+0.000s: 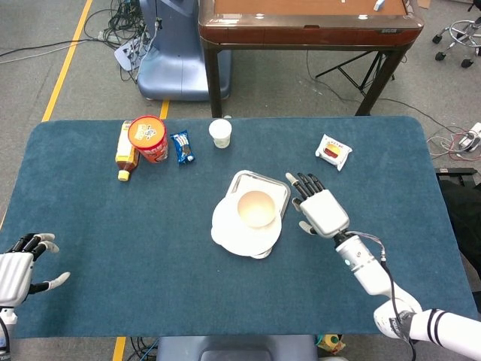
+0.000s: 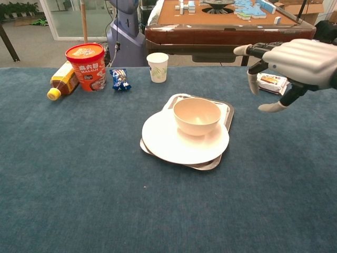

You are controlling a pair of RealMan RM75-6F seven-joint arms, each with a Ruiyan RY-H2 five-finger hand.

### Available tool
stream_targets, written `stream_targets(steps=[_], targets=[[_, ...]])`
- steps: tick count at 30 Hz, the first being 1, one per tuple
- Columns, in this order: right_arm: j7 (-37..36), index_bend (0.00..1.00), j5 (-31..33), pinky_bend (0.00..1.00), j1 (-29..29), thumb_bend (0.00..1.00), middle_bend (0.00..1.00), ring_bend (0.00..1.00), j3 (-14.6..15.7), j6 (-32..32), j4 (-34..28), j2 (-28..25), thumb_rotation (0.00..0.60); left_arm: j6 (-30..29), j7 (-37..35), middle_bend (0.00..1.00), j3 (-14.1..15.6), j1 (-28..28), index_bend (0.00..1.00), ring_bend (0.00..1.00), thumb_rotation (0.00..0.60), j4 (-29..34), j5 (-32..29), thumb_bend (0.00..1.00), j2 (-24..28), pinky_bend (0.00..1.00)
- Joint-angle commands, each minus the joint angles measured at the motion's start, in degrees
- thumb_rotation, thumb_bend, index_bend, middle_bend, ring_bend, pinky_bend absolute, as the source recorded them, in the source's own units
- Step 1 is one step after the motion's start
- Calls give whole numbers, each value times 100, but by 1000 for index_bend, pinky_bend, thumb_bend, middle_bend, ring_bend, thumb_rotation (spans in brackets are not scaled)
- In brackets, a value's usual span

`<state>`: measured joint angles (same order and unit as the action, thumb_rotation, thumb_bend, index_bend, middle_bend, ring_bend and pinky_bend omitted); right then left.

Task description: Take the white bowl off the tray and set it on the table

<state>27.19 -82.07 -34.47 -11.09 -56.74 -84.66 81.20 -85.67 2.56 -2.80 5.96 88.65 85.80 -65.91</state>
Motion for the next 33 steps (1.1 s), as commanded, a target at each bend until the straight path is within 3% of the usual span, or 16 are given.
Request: stream_targets(steps=[1, 14, 33], targets=[[72, 513, 38, 86, -152, 303, 19, 0, 13, 98, 128, 177, 600, -3, -12, 315, 8, -3, 457, 221, 600, 11, 15, 6, 12, 433], [429, 533, -82, 61, -601, 303, 17, 0, 145, 232, 534, 536, 600, 22, -28, 315, 30, -1, 457, 220, 600, 37, 42, 6, 32, 433], [704, 533, 407, 54, -885, 303, 0, 0, 216, 400, 1026, 1075, 600, 158, -166, 315, 33, 55, 456, 220, 600, 75, 20, 6, 105, 433]])
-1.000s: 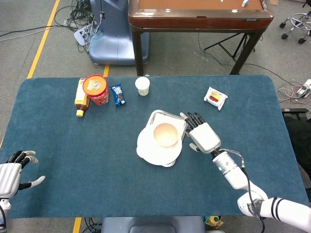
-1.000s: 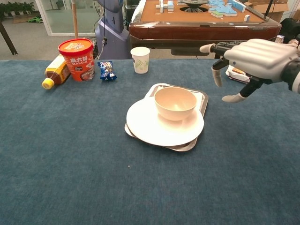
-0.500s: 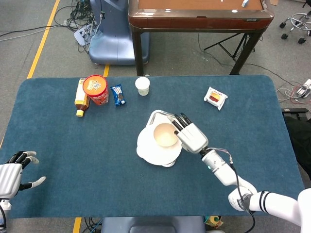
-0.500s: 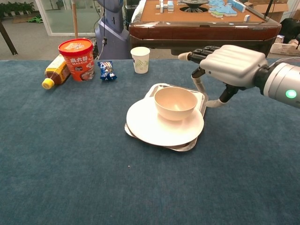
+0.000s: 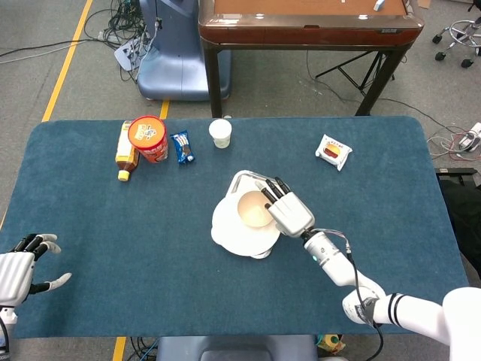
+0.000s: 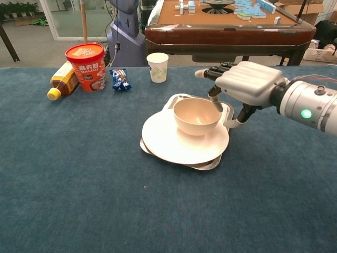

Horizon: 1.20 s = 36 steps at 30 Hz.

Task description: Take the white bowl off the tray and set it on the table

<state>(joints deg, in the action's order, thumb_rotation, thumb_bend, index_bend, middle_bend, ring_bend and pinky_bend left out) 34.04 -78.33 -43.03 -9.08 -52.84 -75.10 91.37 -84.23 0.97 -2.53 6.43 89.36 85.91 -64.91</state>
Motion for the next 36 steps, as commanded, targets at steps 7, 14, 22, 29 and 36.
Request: stream_targets(steps=[7, 14, 22, 29, 36], targets=[[83, 533, 133, 54, -125, 302, 0, 0, 29, 11, 289, 319, 600, 69, -49, 315, -5, 44, 456, 220, 600, 17, -5, 6, 35, 434], [103, 533, 243, 54, -242, 303, 0, 0, 2, 68, 418, 512, 600, 82, -109, 315, -10, 51, 457, 220, 600, 34, -19, 6, 71, 434], [100, 533, 338, 54, -297, 431, 0, 0, 35, 94, 434, 595, 600, 50, -141, 315, -4, 24, 457, 220, 600, 48, -32, 6, 99, 434], [28, 533, 388, 54, -276, 485, 0, 0, 88, 84, 391, 547, 600, 61, -117, 315, 0, 24, 457, 220, 600, 52, -44, 6, 96, 434], [36, 592, 397, 54, -299, 499, 1, 0, 107, 49, 340, 513, 600, 103, -101, 315, 1, 37, 454, 220, 600, 63, -70, 6, 98, 434]])
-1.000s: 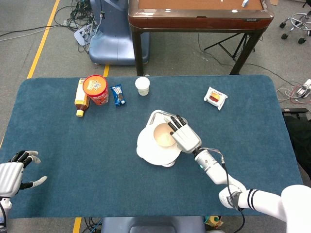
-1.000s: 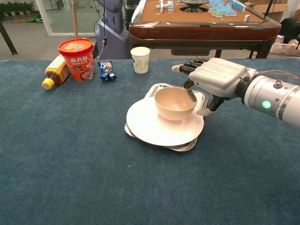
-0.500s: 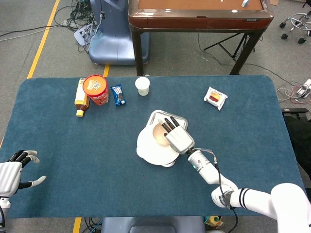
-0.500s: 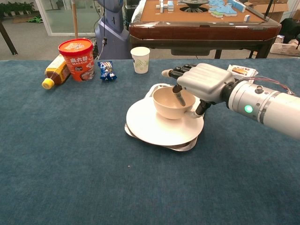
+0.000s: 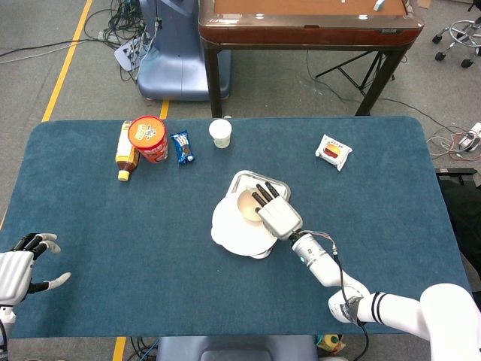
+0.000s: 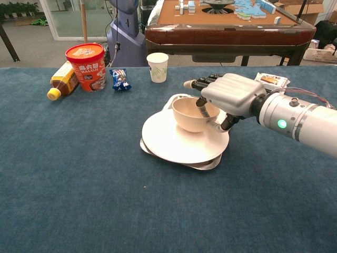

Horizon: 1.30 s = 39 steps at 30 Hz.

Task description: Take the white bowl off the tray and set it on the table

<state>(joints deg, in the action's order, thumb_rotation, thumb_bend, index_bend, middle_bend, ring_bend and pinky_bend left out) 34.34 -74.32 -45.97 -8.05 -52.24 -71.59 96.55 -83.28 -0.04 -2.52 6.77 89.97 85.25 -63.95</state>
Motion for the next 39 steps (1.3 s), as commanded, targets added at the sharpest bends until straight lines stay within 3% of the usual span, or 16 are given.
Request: stream_targets(steps=[1, 12, 20, 30, 39], targets=[[12, 602, -7, 54, -6, 499, 2, 0, 8, -22, -19, -8, 600, 12, 0, 315, 2, 3, 454, 220, 600, 2, -7, 6, 3, 434], [149, 652, -30, 54, -20, 499, 7, 0, 42, -126, -259, -141, 600, 36, 1, 315, 5, 10, 452, 220, 600, 6, -21, 5, 7, 434], [388, 659, -161, 54, -22, 499, 13, 0, 97, -252, -907, -496, 600, 45, 61, 315, -7, 16, 452, 220, 600, 0, -52, 6, -15, 434], [580, 663, -679, 54, 14, 499, 21, 0, 477, -278, -1885, -1096, 600, -11, 149, 315, -8, -2, 451, 220, 600, -7, -41, 6, -50, 434], [364, 672, -1385, 54, 119, 499, 37, 0, 842, -434, -2321, -1399, 600, 28, 224, 315, -5, 14, 451, 220, 600, -11, -62, 6, -79, 434]])
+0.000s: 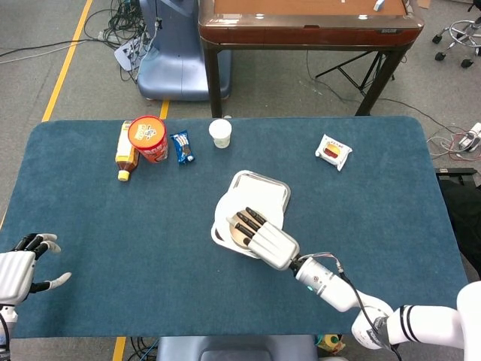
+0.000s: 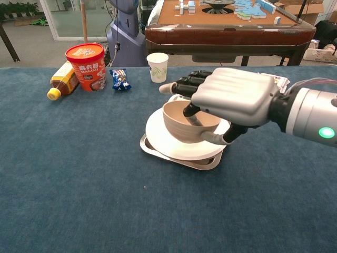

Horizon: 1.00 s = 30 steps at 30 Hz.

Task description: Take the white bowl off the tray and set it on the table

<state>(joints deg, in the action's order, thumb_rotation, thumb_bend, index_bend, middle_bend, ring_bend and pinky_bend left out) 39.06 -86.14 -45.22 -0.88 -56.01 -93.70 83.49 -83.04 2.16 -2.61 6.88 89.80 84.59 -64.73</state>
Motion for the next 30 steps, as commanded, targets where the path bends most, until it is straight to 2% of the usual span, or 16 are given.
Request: stream_targets(steps=[1, 11, 30], targets=[[-142, 673, -288, 54, 57, 499, 39, 0, 171, -74, -133, -116, 600, 0, 1, 315, 5, 2, 451, 220, 600, 11, 12, 6, 0, 434], [-294, 677, -1107, 54, 121, 499, 44, 0, 518, -158, -227, -214, 600, 4, 90, 315, 8, 7, 450, 220, 600, 5, 7, 6, -31, 434], [-362, 677, -1699, 53, 161, 499, 44, 0, 674, -17, 63, -103, 600, 11, 116, 315, -13, 5, 450, 220, 600, 17, -46, 5, -36, 434]])
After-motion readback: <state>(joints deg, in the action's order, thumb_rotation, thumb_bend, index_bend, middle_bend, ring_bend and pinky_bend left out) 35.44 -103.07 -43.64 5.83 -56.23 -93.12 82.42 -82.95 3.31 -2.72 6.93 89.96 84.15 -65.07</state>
